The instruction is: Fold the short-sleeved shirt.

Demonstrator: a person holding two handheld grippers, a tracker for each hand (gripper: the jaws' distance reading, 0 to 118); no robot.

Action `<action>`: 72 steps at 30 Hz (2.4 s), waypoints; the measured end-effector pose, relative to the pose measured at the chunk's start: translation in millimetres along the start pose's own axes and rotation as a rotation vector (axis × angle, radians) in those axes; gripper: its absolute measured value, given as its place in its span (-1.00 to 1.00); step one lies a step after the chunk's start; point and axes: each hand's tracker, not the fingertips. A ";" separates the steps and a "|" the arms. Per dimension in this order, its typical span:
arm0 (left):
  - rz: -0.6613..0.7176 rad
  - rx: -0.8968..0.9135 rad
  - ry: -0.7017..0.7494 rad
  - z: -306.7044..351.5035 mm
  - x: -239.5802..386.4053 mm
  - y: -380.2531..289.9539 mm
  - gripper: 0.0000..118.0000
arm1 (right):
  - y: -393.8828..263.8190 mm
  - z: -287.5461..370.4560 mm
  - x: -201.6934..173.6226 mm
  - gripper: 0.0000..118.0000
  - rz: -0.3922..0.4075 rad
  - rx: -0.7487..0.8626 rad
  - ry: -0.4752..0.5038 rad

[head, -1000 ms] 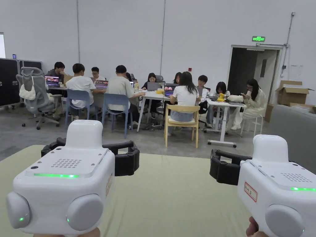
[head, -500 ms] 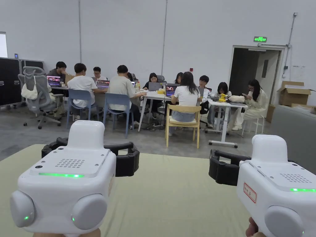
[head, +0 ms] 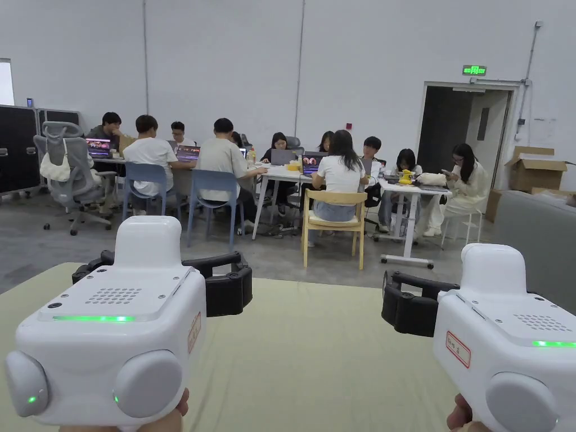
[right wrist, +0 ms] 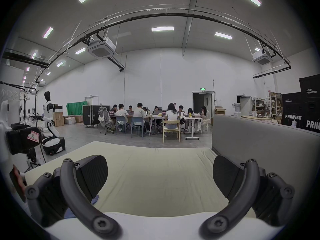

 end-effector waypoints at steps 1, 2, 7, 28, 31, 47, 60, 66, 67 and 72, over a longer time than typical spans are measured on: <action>-0.002 -0.002 0.000 0.0 0.2 -0.5 1.00 | -0.2 0.1 -0.1 1.00 0.001 -0.002 0.004; -0.005 -0.002 0.004 0.2 0.6 -1.0 1.00 | -0.3 0.1 -0.3 1.00 0.002 -0.004 0.005; -0.028 0.013 0.018 2.8 3.7 -0.5 1.00 | -0.3 1.9 -1.6 1.00 0.002 0.003 0.010; -0.097 -0.020 -0.104 13.4 6.8 -23.0 -1.00 | -24.9 11.6 7.3 -0.95 -0.017 -0.043 -0.050; -0.073 -0.048 -0.051 17.3 -14.6 -21.8 -1.00 | -26.2 0.1 0.9 -0.95 0.021 -0.043 -0.118; -0.092 -0.228 0.584 138.6 -243.9 -31.1 -1.00 | -39.4 -1.6 -337.3 -0.95 -0.013 -0.100 0.829; 0.034 -0.695 0.229 -45.0 -257.3 -200.7 -1.00 | -111.9 -65.9 -317.2 -0.95 0.114 -0.273 0.695; 0.126 -1.072 0.062 -140.9 -265.2 -336.8 -1.00 | -155.1 -101.4 -297.2 -0.95 0.159 -0.388 0.626; 0.129 -1.108 0.060 -147.7 -263.4 -355.7 -1.00 | -162.2 -109.1 -294.3 -0.95 0.168 -0.412 0.613; 0.172 -1.063 0.054 -160.9 -260.3 -378.2 0.68 | -186.7 -133.0 -286.3 -0.95 0.172 -0.476 0.583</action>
